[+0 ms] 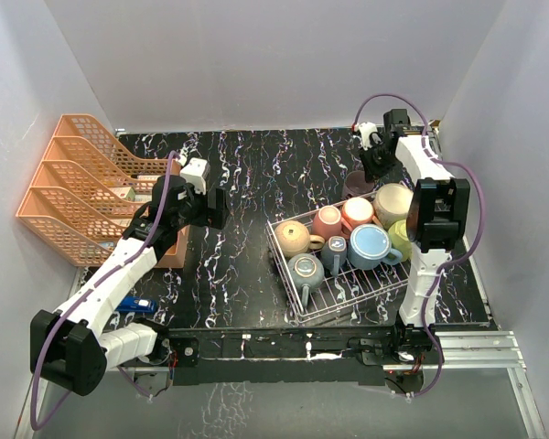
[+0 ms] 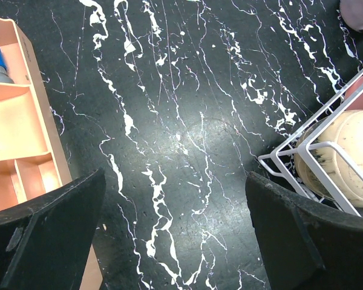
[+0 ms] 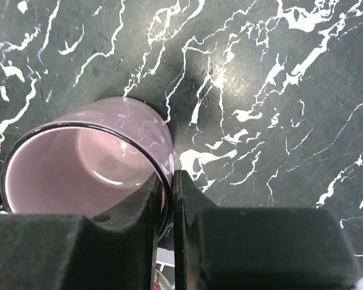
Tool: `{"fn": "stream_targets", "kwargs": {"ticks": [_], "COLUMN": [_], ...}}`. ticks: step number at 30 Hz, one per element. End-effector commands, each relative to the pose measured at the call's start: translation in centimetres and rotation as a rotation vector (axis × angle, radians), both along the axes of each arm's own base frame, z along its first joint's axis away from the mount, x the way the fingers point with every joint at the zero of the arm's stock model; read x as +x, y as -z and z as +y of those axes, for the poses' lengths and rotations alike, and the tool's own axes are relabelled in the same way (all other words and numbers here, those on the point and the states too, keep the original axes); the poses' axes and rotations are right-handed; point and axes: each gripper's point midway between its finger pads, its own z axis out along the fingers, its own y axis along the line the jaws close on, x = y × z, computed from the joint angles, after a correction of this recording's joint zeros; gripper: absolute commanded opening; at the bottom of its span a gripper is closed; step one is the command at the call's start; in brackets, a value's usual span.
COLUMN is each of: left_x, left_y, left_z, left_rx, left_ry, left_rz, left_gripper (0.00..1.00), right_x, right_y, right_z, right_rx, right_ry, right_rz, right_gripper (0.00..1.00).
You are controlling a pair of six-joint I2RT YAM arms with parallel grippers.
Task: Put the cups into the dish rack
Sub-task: Pick up the cup at the center of the board, then turn the cup upside down in the dish rack.
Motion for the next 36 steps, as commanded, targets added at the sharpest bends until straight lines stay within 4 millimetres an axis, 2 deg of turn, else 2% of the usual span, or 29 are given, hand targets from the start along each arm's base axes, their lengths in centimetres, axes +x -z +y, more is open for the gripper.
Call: {"fn": "stream_targets", "kwargs": {"ticks": [1, 9, 17, 21, 26, 27, 28, 29, 33, 36], "left_x": [0.1, 0.1, -0.1, -0.3, -1.8, -2.3, -2.9, -3.6, -6.4, -8.7], "left_y": [0.2, 0.2, -0.7, -2.0, -5.0, -5.8, -6.8, -8.1, -12.8, -15.8], "left_z": [0.6, 0.7, 0.4, 0.0, -1.2, -1.7, -2.3, -3.0, -5.9, -7.7], "left_rx": [0.024, 0.028, 0.003, -0.044, -0.207, -0.257, -0.311, -0.378, -0.667, -0.931], "left_ry": [-0.012, -0.018, -0.004, 0.011, 0.022, 0.030, 0.046, 0.071, 0.180, 0.272], "left_rz": [-0.004, -0.014, -0.052, -0.108, -0.143, -0.144, -0.143, -0.137, -0.091, -0.009], "left_gripper": [0.97, 0.97, 0.97, 0.97, 0.97, 0.97, 0.97, 0.97, 0.97, 0.97], "right_x": [2.8, 4.1, 3.2, 2.0, -0.8, -1.4, -2.5, -3.3, -7.5, -11.5], "right_y": [-5.0, -12.0, -17.9, -21.5, -26.3, -26.7, -28.3, -29.1, -31.6, -33.1], "right_z": [1.6, 3.4, 5.2, 6.4, 7.8, 8.1, 8.3, 8.6, 10.1, 11.3], "right_rx": [0.075, 0.183, 0.297, 0.381, 0.513, 0.538, 0.565, 0.595, 0.738, 0.832], "right_ry": [-0.039, -0.054, -0.070, -0.089, -0.125, -0.133, -0.150, -0.167, -0.260, -0.333], "right_rz": [-0.177, -0.346, -0.445, -0.491, -0.539, -0.542, -0.569, -0.583, -0.600, -0.618], "right_gripper": [0.10, 0.08, 0.08, 0.08, 0.08, 0.08, 0.08, 0.08, 0.08, 0.08]}}
